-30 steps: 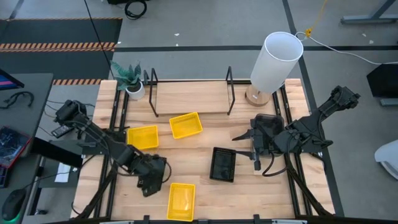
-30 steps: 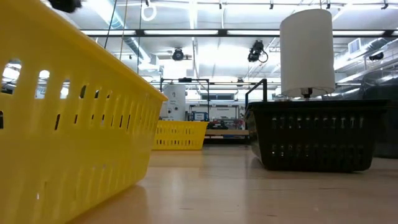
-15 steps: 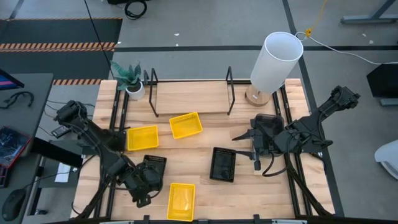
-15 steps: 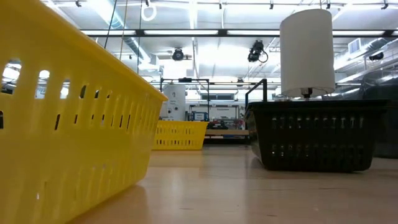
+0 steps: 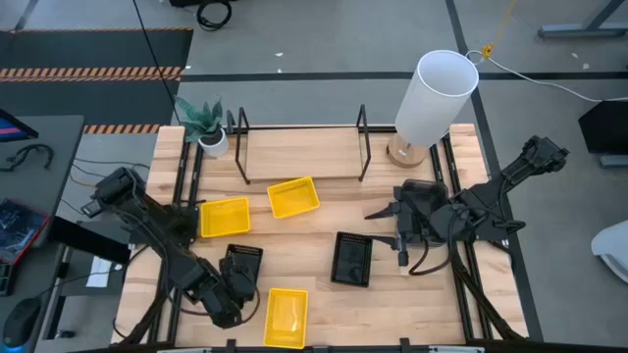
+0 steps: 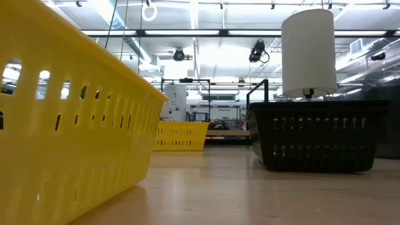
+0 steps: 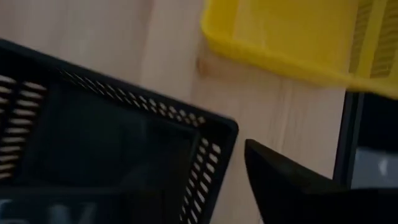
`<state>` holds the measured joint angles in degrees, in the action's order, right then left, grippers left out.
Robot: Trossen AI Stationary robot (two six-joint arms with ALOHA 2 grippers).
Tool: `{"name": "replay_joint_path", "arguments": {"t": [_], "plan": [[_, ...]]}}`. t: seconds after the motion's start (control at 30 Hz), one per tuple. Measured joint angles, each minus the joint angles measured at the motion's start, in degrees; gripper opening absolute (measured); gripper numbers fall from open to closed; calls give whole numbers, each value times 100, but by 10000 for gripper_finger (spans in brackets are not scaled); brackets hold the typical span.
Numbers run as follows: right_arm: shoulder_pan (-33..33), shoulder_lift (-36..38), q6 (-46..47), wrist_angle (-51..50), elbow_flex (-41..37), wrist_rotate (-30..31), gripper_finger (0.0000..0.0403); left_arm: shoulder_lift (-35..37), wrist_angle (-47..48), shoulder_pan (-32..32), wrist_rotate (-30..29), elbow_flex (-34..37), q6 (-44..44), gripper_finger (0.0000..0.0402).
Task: Stack baskets on shelf by color
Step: Stack the left black bin on the black bin
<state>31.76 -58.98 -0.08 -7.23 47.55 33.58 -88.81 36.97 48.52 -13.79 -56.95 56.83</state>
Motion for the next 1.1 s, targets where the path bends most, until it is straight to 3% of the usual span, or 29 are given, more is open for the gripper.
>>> {"name": "replay_joint_path", "arguments": {"t": [0.13,0.37,0.57,0.8,0.93,1.1], "plan": [[-23,0,31,0,0,-13,207,-274,-17,17,481,1,-472,207],[-23,0,31,0,-2,-15,207,-710,-9,163,370,2,-1142,209],[-23,0,31,-1,-4,-15,207,-845,-33,36,352,2,-1103,151],[-23,0,35,1,-7,-15,207,-840,-138,-147,541,-15,-1142,16],[-5,0,20,1,-9,-14,207,-836,315,-269,688,-450,-1189,12],[60,22,-41,-1,-9,-15,207,-834,2042,-458,615,-1667,-1505,5]]}}
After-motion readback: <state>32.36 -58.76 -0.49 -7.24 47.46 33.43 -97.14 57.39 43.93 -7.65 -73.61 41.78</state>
